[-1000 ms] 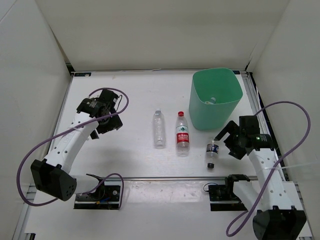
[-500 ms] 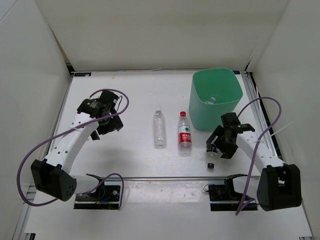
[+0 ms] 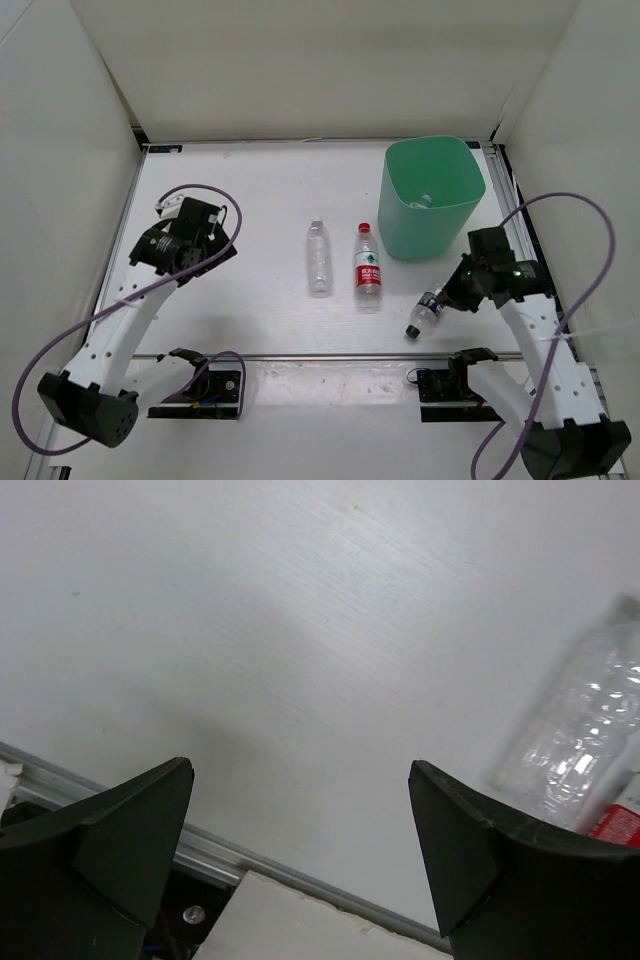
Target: Put the plastic bottles in the bin
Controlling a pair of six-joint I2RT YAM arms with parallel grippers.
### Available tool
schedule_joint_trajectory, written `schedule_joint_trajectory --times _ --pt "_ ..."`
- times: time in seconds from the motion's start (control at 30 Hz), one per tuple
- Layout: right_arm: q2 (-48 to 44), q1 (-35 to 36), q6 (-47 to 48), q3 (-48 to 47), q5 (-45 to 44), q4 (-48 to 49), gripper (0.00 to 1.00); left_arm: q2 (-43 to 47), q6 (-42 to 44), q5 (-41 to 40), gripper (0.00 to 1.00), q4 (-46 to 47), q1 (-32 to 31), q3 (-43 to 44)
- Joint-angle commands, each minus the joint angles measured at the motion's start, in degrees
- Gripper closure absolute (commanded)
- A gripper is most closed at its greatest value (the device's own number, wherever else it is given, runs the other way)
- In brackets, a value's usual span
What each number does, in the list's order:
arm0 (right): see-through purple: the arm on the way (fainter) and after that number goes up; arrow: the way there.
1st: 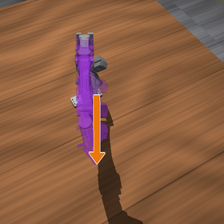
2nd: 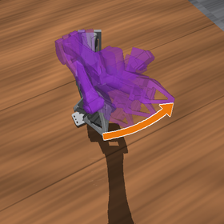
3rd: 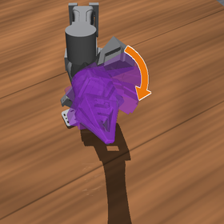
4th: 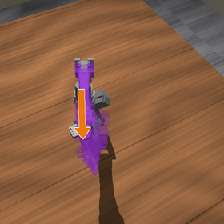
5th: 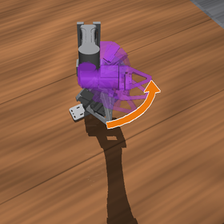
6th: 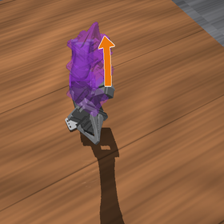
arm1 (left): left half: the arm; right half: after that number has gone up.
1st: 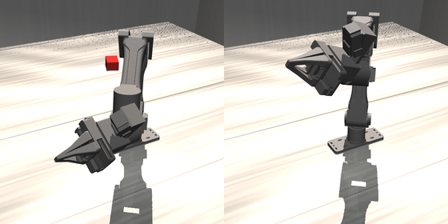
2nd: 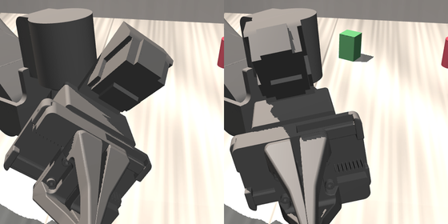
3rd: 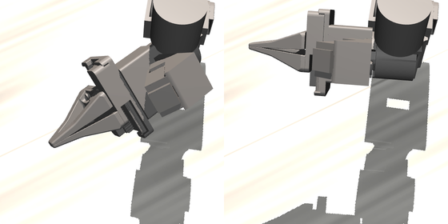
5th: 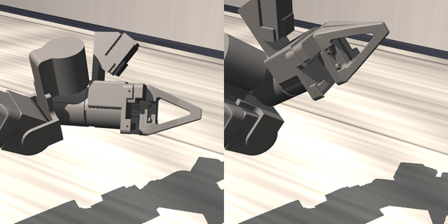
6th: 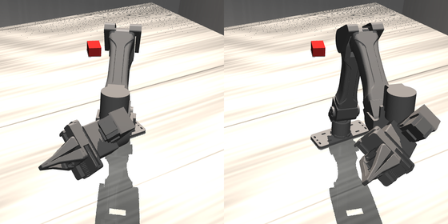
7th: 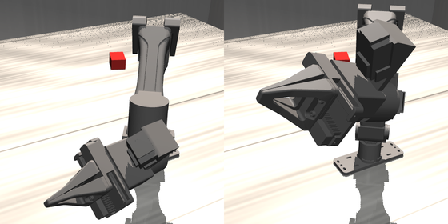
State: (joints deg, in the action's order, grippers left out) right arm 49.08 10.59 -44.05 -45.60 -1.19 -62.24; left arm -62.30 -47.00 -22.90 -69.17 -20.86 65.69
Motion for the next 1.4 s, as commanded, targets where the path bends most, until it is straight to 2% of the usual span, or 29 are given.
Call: schedule_joint_trajectory --times 0.0,0.07,0.1,0.13,0.17,0.2,0.37,0.5,0.63,0.77,0.8,0.87,0.9,1.0,1.2,1.33,1.37 --pt "-2.2 0.2 0.6 -12.6 0.7 -7.9 0.77 4.2 1.2 -0.5 0.00 7.0 -0.3 -1.4" --pt "-2.2 0.2 2.1 -16.1 0.7 -7.1 0.77 4.2 2.4 0.9 0.00 7.0 -0.3 -1.4" --pt "-1.4 0.2 2.9 -16.1 1.3 -6.0 0.73 2.9 2.4 2.1 0.00 7.0 -0.3 -1.4" --pt "-0.5 0.2 3.6 -15.1 1.3 -5.1 0.56 2.0 2.4 2.8 0.00 6.3 -0.3 -0.7" --pt "2.0 0.2 2.9 -14.3 1.3 -5.1 0.46 1.1 4.3 4.4 0.00 6.3 -0.3 -0.7" --pt "4.5 0.2 2.4 -12.4 -0.5 -5.1 0.29 -0.3 5.3 7.9 0.00 6.9 -0.3 -0.7" --pt "9.6 0.2 -0.2 -4.1 -1.9 1.3 0.20 -1.0 6.9 11.2 0.00 7.6 -0.3 -0.6" --pt "14.6 0.2 -0.8 0.9 -0.5 9.3 0.19 0.1 8.1 13.2 0.00 9.0 -0.3 -0.7" --pt "20.7 0.2 -1.4 3.7 -0.5 12.8 0.19 1.2 9.2 13.2 0.00 7.8 -0.3 -0.7" --pt "25.1 0.2 -1.4 5.4 0.1 14.7 0.33 1.7 9.2 13.8 0.00 7.2 -0.3 -1.7" --pt "25.7 0.2 -1.4 5.4 0.1 14.7 0.45 1.7 9.2 13.8 0.00 7.2 -0.3 -1.7" --pt "25.7 0.2 -0.6 5.4 1.7 13.1 0.58 2.3 9.2 13.8 0.00 7.2 -0.3 -1.7" --pt "24.4 0.2 -0.6 5.4 2.2 11.8 0.70 2.3 9.2 13.8 0.00 7.2 -0.3 -1.7" --pt "19.4 0.2 0.3 3.0 3.0 5.3 0.84 2.3 8.7 13.8 0.00 7.2 -0.3 -1.7" --pt "5.9 0.2 1.9 -10.8 2.0 -11.0 0.96 2.9 8.1 14.9 0.00 9.4 -0.3 -3.5" --pt "3.4 0.2 2.0 -27.6 2.0 -18.1 1.00 1.7 8.1 16.1 0.00 11.4 -0.3 -4.2" --pt "4.5 0.2 2.0 -34.7 0.9 -18.1 1.00 1.0 8.6 16.1 0.00 11.4 -0.3 -4.2"
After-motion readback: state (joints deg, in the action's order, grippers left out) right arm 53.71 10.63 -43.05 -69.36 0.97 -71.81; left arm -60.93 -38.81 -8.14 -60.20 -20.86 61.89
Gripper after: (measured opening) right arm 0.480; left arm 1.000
